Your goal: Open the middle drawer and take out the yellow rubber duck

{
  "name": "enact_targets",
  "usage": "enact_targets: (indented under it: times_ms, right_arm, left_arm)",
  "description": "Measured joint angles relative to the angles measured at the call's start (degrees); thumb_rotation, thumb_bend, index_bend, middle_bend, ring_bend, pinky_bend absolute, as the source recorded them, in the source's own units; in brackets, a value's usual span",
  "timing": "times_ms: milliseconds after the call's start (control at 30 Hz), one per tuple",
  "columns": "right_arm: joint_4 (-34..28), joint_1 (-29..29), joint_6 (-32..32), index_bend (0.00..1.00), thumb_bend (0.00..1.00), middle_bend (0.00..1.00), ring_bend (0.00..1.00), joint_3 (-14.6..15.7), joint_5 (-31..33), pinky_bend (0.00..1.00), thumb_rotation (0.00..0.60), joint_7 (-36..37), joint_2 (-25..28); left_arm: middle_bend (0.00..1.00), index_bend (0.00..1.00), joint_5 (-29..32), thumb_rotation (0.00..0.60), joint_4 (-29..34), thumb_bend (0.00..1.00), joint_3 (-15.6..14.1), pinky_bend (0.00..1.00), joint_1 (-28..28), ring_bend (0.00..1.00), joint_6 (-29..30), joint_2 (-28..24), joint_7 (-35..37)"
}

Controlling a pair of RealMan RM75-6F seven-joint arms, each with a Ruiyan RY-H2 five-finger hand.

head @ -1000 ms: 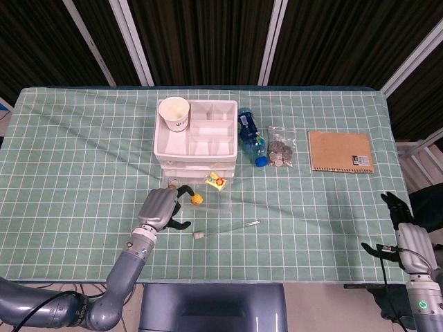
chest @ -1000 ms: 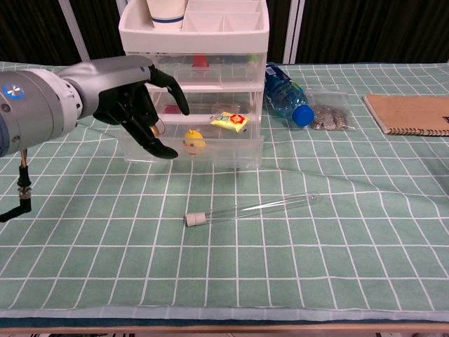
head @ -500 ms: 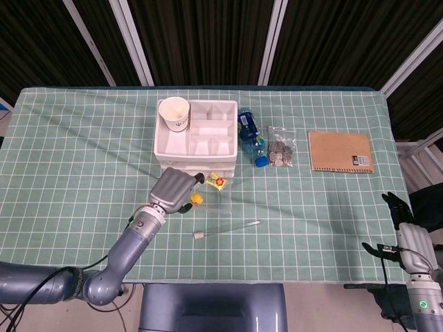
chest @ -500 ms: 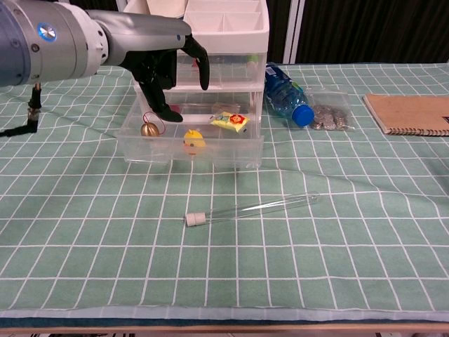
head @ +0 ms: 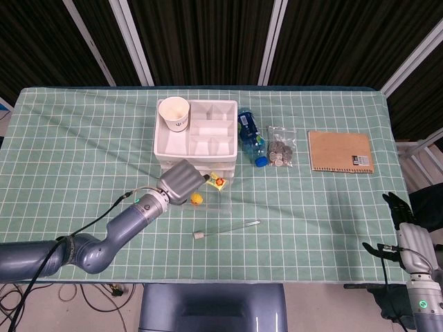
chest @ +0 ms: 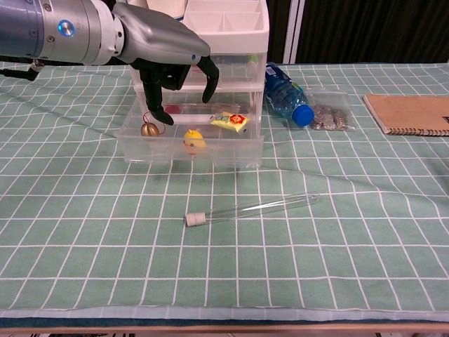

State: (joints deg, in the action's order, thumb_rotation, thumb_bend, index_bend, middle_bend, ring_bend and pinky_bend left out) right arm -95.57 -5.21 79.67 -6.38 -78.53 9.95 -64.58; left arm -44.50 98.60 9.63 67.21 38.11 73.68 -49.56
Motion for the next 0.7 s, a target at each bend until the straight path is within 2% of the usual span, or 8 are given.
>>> enact_targets:
  times_ms: [200, 700]
  right_arm:
    - [-0.14, 0.02, -0.07, 0.0, 0.03, 0.0, 0.0, -0.14, 0.39, 0.22, 0.6, -0.03, 0.02]
    - [-0.28, 0.09, -0.24, 0.0, 0.03, 0.0, 0.0, -0.22, 0.65, 0.22, 0.6, 0.05, 0.11]
  left_arm:
    - [1.0, 0.36, -2.97, 0.6, -3.15, 0.17, -2.64, 1.0, 2.2, 1.0, -3.04, 0.38, 3.4]
    - [1.0, 0.36, -5.22, 0.6, -7.61, 0.17, -5.52, 1.0, 4.02, 1.0, -2.05, 4.17, 8.45]
